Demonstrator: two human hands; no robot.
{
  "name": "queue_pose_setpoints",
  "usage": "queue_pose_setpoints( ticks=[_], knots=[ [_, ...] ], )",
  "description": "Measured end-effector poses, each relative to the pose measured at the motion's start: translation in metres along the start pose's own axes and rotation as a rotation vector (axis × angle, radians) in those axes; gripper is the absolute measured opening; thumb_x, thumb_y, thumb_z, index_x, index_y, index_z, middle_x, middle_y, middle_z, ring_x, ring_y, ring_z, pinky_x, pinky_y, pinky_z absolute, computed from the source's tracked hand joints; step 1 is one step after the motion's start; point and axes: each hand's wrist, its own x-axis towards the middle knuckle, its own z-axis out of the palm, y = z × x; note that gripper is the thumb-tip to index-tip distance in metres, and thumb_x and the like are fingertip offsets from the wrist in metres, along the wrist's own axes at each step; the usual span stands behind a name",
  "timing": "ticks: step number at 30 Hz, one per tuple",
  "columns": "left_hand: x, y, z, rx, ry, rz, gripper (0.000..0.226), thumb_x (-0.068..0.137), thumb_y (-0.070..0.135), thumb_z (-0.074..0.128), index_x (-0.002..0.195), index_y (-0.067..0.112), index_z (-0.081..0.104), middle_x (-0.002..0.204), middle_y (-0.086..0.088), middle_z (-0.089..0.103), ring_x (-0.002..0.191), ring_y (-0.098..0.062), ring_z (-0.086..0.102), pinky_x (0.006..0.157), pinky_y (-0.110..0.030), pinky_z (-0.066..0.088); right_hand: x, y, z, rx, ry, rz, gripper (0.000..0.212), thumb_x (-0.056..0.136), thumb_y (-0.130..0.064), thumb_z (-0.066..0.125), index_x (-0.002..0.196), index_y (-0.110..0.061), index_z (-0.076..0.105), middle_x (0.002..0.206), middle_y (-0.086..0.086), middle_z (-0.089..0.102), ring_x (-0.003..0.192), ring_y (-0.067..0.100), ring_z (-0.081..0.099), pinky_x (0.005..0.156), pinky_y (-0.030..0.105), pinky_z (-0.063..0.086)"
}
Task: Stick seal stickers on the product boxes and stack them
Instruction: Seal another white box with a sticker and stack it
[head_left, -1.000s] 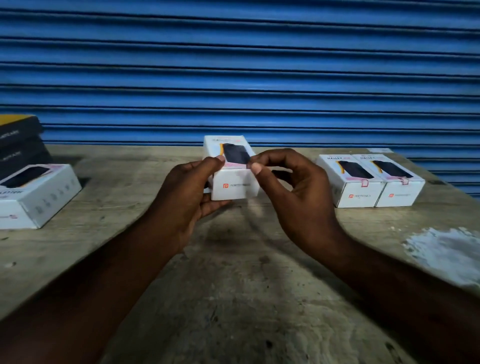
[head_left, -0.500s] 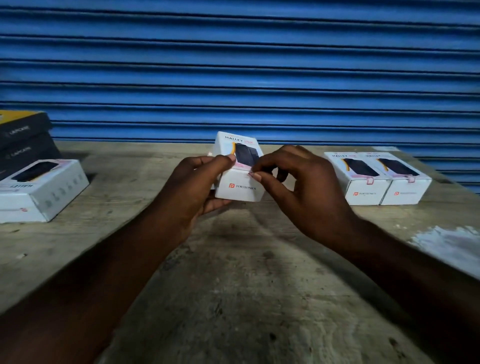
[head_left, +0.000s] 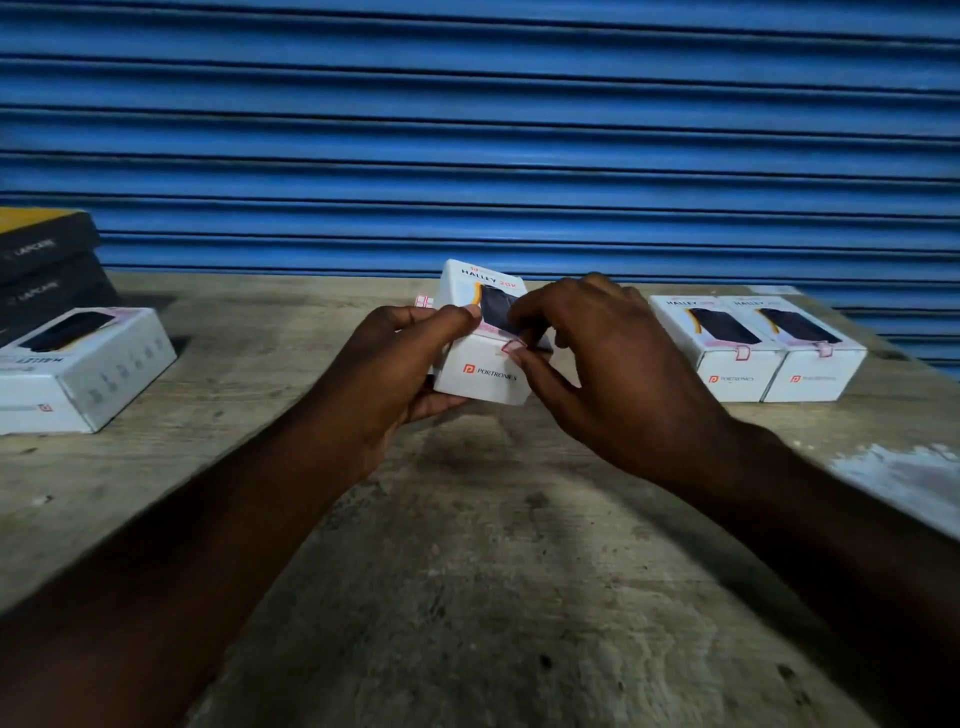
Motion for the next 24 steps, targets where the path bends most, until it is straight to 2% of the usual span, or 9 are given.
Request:
queue_pose_setpoints(
  ticks=[2,6,10,16,18,20,24],
  knots=[
    [-0.0003,-0.0002,-0.0002,-0.001,-0.005,0.005,0.024,0.092,0.032,0.067,0.107,0.013,0.071,0.096,-0.009,0.078,0.086,-0.018,0.076,0.069,-0.03,0.061,0.0008,0.0006,-0.0029,-0.062,-0.009,-0.022,0.015,0.092,-0.028,0.061,0.106,-0.023,0.062,0.097,-0.005,0.065,0.092,0.019,0.055,0.08,0.041,0.043],
    [-0.0006,-0.0006,-0.0001,0.005,-0.007,0.0,0.026,0.092,0.033,0.067,0.107,0.013,0.071,0.097,-0.009,0.078,0.088,-0.02,0.076,0.073,-0.032,0.061,0.0013,0.0033,-0.0036,-0.006,-0.016,-0.005,0.012,0.093,-0.03,0.058,0.099,-0.025,0.067,0.094,-0.005,0.063,0.09,0.018,0.053,0.079,0.042,0.043],
    [-0.0009,0.0007,0.0002,-0.008,-0.004,-0.009,0.024,0.092,0.033,0.067,0.105,0.012,0.071,0.097,-0.01,0.078,0.087,-0.02,0.076,0.071,-0.031,0.061,0.0012,0.0055,-0.0018,0.123,0.003,0.072,0.011,0.092,-0.028,0.062,0.098,-0.024,0.07,0.099,-0.005,0.058,0.093,0.011,0.05,0.08,0.032,0.042],
    [-0.0041,0.0035,0.001,-0.032,-0.004,-0.016,0.017,0.093,0.031,0.066,0.097,0.015,0.071,0.093,-0.009,0.078,0.08,-0.016,0.076,0.062,-0.026,0.06,0.0017,0.0016,-0.0032,0.193,-0.006,0.1,0.007,0.092,-0.026,0.062,0.093,-0.023,0.068,0.091,-0.007,0.062,0.077,0.001,0.046,0.073,0.027,0.042],
    [-0.0045,0.0034,0.0018,-0.032,-0.011,-0.018,0.019,0.093,0.032,0.066,0.099,0.015,0.072,0.096,-0.009,0.078,0.083,-0.017,0.076,0.064,-0.026,0.06,0.0011,-0.0006,-0.0027,0.221,-0.009,0.11,0.007,0.091,-0.025,0.063,0.093,-0.022,0.069,0.09,-0.006,0.063,0.076,0.001,0.046,0.073,0.025,0.041],
    [-0.0047,0.0026,0.0026,-0.022,-0.019,-0.015,0.021,0.093,0.032,0.066,0.102,0.014,0.072,0.096,-0.009,0.078,0.085,-0.018,0.076,0.066,-0.028,0.061,0.0001,-0.0013,-0.001,0.222,-0.006,0.116,0.008,0.09,-0.025,0.063,0.093,-0.022,0.07,0.09,-0.006,0.063,0.077,0.001,0.047,0.074,0.027,0.043],
    [-0.0044,0.0012,0.0033,-0.027,-0.032,-0.023,0.028,0.093,0.033,0.066,0.109,0.011,0.071,0.098,-0.01,0.077,0.081,-0.016,0.076,0.065,-0.027,0.06,-0.0012,-0.002,0.0024,0.139,-0.008,0.092,0.009,0.09,-0.026,0.061,0.095,-0.023,0.067,0.091,-0.003,0.061,0.082,0.012,0.052,0.074,0.043,0.049]
  ],
)
